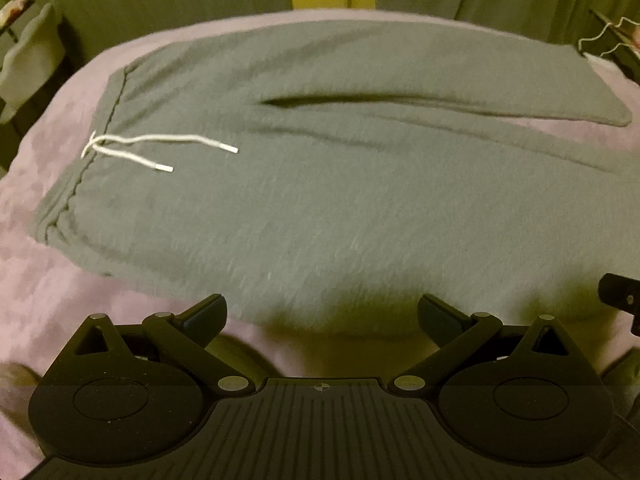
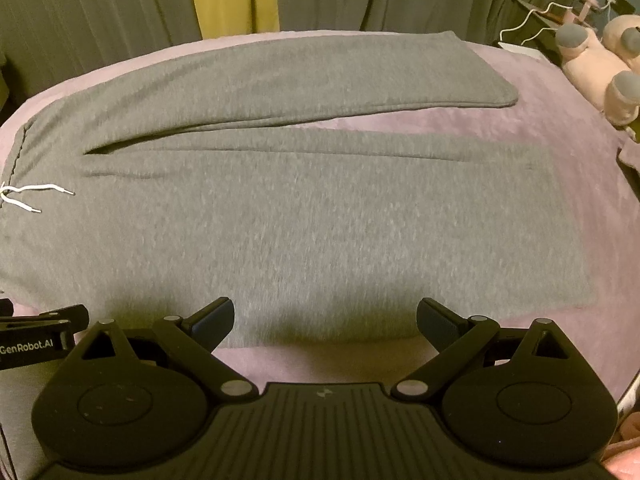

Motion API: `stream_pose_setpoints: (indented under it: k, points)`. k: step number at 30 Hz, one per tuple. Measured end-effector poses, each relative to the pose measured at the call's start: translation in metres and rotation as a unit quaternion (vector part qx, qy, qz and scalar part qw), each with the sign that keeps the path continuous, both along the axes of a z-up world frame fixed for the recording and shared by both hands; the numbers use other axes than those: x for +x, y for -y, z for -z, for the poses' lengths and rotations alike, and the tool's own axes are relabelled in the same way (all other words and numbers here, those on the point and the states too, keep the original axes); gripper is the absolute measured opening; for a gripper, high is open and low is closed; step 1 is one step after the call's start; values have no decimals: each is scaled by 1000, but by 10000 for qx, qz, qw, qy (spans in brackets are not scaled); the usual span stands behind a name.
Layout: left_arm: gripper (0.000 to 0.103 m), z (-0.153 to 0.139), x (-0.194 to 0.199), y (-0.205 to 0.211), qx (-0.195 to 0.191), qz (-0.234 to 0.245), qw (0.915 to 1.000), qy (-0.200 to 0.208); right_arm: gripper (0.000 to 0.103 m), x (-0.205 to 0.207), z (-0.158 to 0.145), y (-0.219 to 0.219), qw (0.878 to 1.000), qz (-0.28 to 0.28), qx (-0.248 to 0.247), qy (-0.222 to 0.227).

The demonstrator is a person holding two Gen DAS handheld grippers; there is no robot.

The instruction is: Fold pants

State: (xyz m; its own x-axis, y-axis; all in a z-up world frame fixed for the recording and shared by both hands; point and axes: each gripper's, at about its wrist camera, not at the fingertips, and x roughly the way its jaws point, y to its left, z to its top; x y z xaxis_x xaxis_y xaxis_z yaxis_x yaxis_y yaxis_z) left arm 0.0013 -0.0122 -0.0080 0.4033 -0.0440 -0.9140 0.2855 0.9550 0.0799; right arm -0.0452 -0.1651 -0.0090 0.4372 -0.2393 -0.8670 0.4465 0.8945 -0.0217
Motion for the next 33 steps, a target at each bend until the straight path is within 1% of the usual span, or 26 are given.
stream_pose_setpoints:
  k: [2, 4, 7, 10, 12, 14, 15, 17, 19, 21, 24, 27, 33]
  points:
    - [103, -3, 1, 1, -25, 29, 10000, 30, 98, -2, -1, 3, 10000, 36, 67, 24]
    - [103, -4, 6, -1, -99, -5, 9999, -31, 98, -1, -2, 8, 9998, 65, 169, 29]
    - [103, -7, 17, -7, -237, -103, 9996, -74, 98, 1, -10, 18, 9992, 43, 346, 192]
    - [103, -6, 32, -15, -260, -343, 9989, -171, 98, 2, -27, 30, 9964, 14, 401, 741]
    - [103, -3, 42, -20, -260, -558, 9978, -257, 98, 6, -37, 37, 9919, -14, 302, 1237]
    - [103, 0, 52, -25, -201, -844, 9959, -264, 98, 13, -40, 42, 9882, -116, 305, 1497]
    - [103, 1, 57, -25, -196, -900, 9955, -214, 98, 18, -40, 46, 9882, -144, 333, 1491]
    - [103, 3, 66, -21, -66, -876, 9961, -110, 98, 34, -37, 51, 9886, -193, 547, 1392]
    - [103, 3, 74, -16, 86, -803, 9967, 24, 98, 48, -28, 59, 9862, -82, 920, 1372]
    - [103, 3, 81, -11, 176, -762, 9969, 73, 98, 61, -21, 63, 9855, -34, 1064, 1318]
    - [103, 5, 93, -7, 186, -737, 9971, 39, 98, 82, -11, 62, 9890, -115, 982, 1098]
    - [103, 8, 103, -5, 316, -796, 9962, 120, 98, 95, -4, 63, 9908, -199, 966, 930]
    - [103, 15, 117, -3, 347, -733, 9967, 55, 98, 118, 7, 70, 9921, -118, 1037, 697]
